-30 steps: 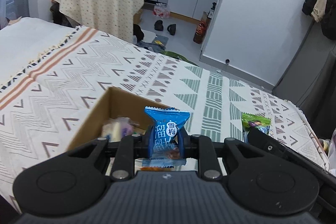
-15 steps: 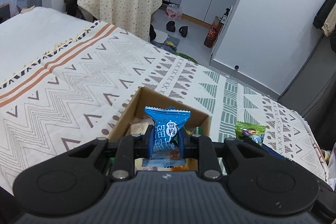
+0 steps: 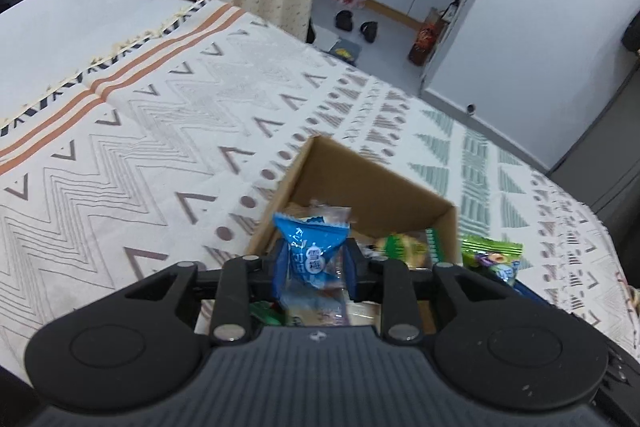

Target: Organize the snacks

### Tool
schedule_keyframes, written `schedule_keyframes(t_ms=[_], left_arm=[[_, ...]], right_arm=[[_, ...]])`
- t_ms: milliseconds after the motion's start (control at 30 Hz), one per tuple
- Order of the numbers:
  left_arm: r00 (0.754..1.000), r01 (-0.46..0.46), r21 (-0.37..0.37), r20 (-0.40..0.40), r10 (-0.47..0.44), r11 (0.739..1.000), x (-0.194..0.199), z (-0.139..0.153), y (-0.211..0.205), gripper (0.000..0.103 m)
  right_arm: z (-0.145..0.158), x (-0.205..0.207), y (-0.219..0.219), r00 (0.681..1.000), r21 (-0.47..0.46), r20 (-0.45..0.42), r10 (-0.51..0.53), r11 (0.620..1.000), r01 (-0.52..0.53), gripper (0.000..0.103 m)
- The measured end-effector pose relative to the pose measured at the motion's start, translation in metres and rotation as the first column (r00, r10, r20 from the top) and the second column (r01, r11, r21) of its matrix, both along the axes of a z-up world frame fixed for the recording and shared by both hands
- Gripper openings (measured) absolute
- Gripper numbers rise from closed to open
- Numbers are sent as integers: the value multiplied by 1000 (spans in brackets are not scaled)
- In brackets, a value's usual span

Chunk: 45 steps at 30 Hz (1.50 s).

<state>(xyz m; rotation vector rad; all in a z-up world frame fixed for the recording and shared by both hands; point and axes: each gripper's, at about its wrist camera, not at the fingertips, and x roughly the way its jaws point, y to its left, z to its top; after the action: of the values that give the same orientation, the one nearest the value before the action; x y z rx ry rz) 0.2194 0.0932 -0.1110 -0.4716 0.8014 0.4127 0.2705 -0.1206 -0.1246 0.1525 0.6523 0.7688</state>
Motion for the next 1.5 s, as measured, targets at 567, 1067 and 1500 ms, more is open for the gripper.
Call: schedule_keyframes(t_ms=[567,1067,1500], left_arm=[[1000,17,-69,11,-16,997,-16,14,24,68],[993,121,-63,4,-121,991,-46,39,-3,88],[976,218,-2,-4,-218,976,-78,65,-42,96]], right_arm=[[4,-7,18,999,-42,-36,3,999,-5,41],[33,-47,-27,982,-40,-66,-178,984,175,47],[60,-91,-77,957,19,-49,-287,957,288,69]])
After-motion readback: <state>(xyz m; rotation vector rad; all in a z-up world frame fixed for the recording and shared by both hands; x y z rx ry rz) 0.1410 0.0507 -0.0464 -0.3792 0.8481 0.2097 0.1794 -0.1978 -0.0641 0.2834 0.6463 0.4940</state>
